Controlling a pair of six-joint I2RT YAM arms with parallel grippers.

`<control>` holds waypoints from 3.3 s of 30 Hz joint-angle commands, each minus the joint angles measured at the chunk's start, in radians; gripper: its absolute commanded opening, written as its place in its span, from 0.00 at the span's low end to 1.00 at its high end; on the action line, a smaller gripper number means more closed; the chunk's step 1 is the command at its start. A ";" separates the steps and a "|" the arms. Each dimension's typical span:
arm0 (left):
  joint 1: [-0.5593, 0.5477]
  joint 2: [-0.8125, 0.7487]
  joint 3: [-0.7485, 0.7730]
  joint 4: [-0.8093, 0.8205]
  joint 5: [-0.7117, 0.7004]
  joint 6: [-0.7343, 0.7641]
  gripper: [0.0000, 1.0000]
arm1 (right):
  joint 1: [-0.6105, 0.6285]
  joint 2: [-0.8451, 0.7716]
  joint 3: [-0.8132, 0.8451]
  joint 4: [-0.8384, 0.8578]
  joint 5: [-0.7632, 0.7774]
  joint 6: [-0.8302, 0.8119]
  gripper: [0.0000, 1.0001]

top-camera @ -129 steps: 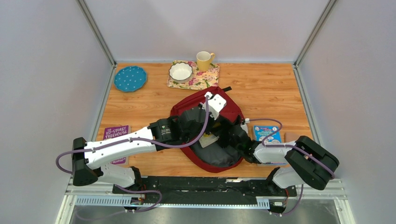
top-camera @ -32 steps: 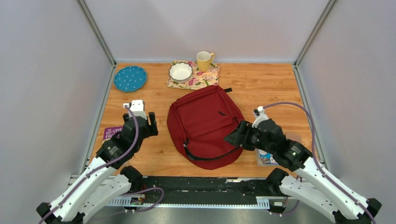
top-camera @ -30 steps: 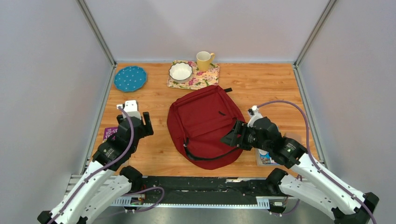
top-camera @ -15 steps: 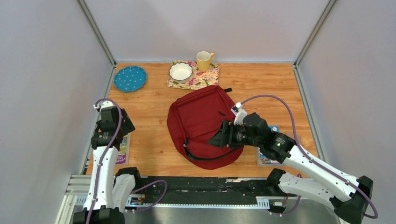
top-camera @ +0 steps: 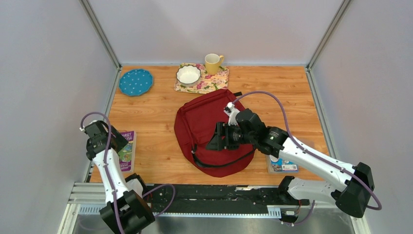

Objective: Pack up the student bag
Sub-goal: Pick up the book from the center of the board.

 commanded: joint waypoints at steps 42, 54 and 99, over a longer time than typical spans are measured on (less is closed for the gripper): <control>0.187 0.290 -0.076 0.533 0.227 0.275 0.81 | 0.103 0.522 0.293 -0.012 -0.218 -0.040 0.73; 0.187 0.372 -0.113 0.574 0.222 0.268 0.82 | 0.103 0.625 0.389 -0.008 -0.240 -0.051 0.72; 0.149 0.123 -0.298 0.387 0.696 0.004 0.81 | 0.105 0.563 0.367 -0.028 -0.143 -0.124 0.70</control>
